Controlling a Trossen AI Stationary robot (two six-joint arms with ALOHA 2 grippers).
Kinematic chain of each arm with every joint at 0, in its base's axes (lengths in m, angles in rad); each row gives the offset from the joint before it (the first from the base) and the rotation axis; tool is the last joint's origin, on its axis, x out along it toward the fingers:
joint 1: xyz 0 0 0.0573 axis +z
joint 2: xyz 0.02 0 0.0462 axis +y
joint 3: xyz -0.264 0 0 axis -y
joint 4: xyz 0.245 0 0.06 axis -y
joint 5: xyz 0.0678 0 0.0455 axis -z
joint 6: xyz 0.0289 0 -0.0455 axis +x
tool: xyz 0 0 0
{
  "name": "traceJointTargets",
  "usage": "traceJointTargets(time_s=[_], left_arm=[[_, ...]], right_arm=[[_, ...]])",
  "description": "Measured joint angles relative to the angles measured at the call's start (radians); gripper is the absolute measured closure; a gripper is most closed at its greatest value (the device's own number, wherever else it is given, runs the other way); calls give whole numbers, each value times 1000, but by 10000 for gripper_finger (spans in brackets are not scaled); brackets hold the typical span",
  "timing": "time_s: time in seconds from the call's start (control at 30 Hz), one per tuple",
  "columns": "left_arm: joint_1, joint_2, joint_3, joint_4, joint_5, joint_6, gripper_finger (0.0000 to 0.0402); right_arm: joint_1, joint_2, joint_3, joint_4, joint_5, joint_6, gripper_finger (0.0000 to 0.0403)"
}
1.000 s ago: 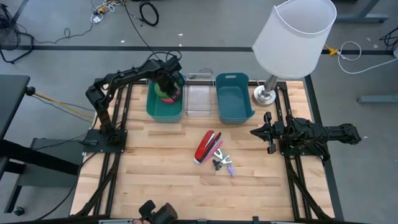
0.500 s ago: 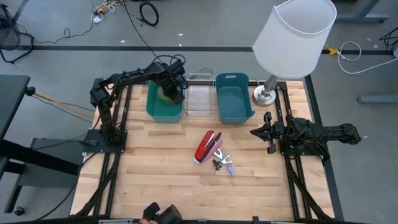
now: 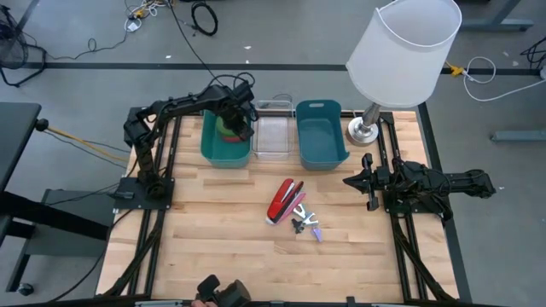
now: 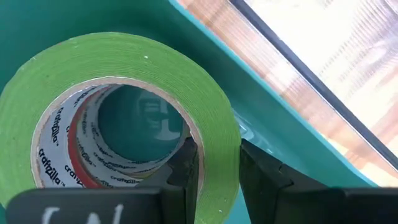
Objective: Pick and place Stapler, Stapler remover, tape
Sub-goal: Put the green tape into the green bin, then put the red stapler into the transparent bin
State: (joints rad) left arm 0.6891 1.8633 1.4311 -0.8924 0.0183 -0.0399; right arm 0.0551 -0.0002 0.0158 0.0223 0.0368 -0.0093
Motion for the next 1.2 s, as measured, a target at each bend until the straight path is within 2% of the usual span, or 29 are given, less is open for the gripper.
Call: traceJointTargets(time_s=[0.17, 0.5, 0.6, 0.9, 1.03, 1.2], left_arm=[[1, 0, 0, 2, -45, 0, 303], [1, 0, 0, 6, -51, 0, 298], [0, 0, 0, 7, -52, 0, 274], [1, -1, 0, 10, -60, 1, 156], [1, -1, 15, -19, -60, 1, 140], [0, -6, 97, -90, -59, 1, 145]], right_arm=[[0, 0, 0, 0, 0, 0, 387], [0, 0, 0, 0, 0, 0, 387], [0, 0, 0, 0, 0, 0, 387], [0, 0, 0, 0, 0, 0, 387], [0, 0, 0, 0, 0, 0, 387], [0, 0, 0, 0, 0, 0, 387]])
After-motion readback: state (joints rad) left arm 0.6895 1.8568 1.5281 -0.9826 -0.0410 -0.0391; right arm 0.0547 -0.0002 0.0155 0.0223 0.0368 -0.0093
